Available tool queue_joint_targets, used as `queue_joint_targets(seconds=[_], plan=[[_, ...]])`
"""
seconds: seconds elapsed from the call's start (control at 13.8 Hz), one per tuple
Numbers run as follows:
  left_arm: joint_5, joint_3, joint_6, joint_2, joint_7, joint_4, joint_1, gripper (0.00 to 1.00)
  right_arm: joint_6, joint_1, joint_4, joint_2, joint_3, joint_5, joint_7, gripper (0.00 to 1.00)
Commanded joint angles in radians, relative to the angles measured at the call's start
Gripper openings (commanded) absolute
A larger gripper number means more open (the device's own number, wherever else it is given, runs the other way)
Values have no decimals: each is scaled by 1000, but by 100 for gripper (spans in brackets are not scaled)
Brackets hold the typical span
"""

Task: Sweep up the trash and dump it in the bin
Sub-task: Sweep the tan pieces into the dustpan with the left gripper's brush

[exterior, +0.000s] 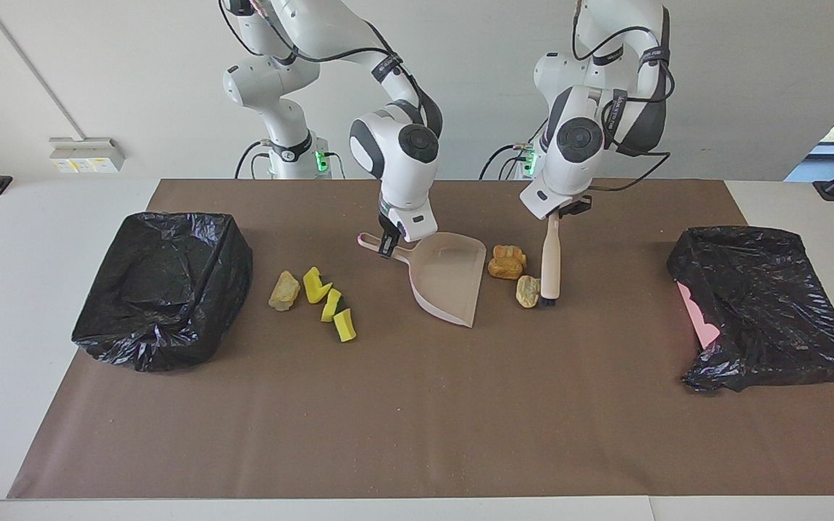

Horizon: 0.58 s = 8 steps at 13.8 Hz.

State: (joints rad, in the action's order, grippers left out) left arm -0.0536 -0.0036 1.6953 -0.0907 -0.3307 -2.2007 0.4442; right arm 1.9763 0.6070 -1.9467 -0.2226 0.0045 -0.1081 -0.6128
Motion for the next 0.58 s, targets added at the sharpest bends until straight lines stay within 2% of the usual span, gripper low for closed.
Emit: queue_joint_targets(seconds=[0.0, 0.22, 0.43, 0.51], plan=[[9, 5, 30, -88, -282, -117, 50, 0, 22, -3, -26, 14, 8, -24, 24, 0], [131, 5, 206, -193, -512, -293, 82, 0, 24, -4, -26, 12, 8, -24, 15, 0], [187, 5, 280, -181, -564, -310, 145, 0, 26, -10, -26, 11, 8, -24, -42, 0], [240, 5, 317, -172, -555, -310, 149, 0, 26, -10, -26, 11, 8, -24, -47, 0]])
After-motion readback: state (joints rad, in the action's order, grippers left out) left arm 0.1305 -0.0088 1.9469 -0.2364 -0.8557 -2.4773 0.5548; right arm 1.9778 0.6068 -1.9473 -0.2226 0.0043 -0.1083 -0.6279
